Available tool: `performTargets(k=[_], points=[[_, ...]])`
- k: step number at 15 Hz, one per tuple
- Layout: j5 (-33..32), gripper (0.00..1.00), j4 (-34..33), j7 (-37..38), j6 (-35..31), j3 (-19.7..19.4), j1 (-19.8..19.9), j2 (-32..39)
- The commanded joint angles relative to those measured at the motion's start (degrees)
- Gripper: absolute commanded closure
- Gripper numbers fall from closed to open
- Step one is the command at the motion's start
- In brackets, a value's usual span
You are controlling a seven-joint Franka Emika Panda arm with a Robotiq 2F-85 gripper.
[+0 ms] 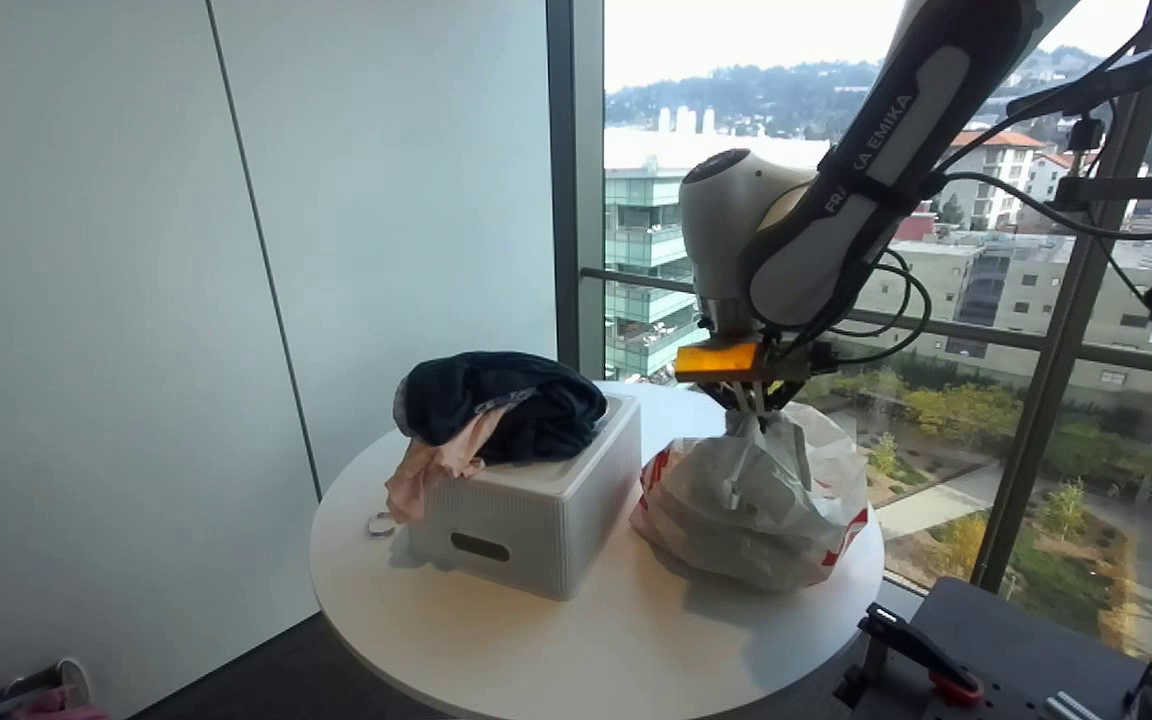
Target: Put some of the items on the white basket inside the plastic bag
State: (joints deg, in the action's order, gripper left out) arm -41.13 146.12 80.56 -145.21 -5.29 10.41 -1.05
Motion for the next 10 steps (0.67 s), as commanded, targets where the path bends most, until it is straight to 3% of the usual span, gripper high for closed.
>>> performTargets(k=[1,4,8,9,10], points=[[2.18,0.93,-4.36,-3.74,-5.42,-1.92,-0.27,7.07],[4.0,0.92,-7.65,-7.32,-9.43,-3.56,-0.55,13.92],[15.22,0.94,-7.59,-16.21,-11.69,-4.45,-0.82,17.96],[18.07,0.77,-7.51,-18.27,-11.68,-4.76,-1.22,18.14],[19.15,0.65,-7.12,-19.85,-11.61,-5.48,-1.94,17.44]])
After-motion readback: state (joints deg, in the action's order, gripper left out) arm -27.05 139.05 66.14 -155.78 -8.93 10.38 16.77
